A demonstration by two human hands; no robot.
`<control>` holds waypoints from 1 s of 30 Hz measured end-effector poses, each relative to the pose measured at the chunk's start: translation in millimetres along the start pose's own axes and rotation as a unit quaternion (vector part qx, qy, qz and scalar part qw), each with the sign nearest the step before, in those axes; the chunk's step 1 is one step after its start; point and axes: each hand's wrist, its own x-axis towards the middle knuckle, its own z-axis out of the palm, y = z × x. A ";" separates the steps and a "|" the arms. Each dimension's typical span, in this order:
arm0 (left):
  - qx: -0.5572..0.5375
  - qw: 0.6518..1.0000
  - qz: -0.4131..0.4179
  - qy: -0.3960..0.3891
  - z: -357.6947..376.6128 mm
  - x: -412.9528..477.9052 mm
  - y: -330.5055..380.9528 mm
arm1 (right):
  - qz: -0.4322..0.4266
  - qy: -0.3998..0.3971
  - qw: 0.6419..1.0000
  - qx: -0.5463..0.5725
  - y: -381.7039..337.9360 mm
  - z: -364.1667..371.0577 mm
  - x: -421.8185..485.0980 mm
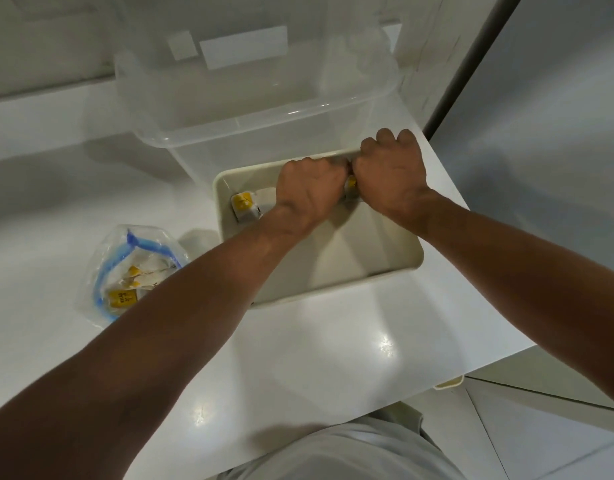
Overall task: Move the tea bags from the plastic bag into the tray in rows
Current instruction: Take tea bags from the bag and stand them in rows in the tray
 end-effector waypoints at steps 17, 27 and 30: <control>0.079 0.986 0.117 -0.088 4.3 -55.4 2.6 | 0.031 -0.122 0.985 0.122 -52.7 -15.5 -43.9; 0.096 0.987 0.102 -0.071 21.4 -45.9 -1.5 | 0.037 -0.140 0.985 0.092 -48.4 -10.1 -37.6; 0.071 0.989 0.097 -0.080 18.8 -46.7 -1.6 | 0.057 -0.141 0.983 0.106 -51.9 -8.8 -35.7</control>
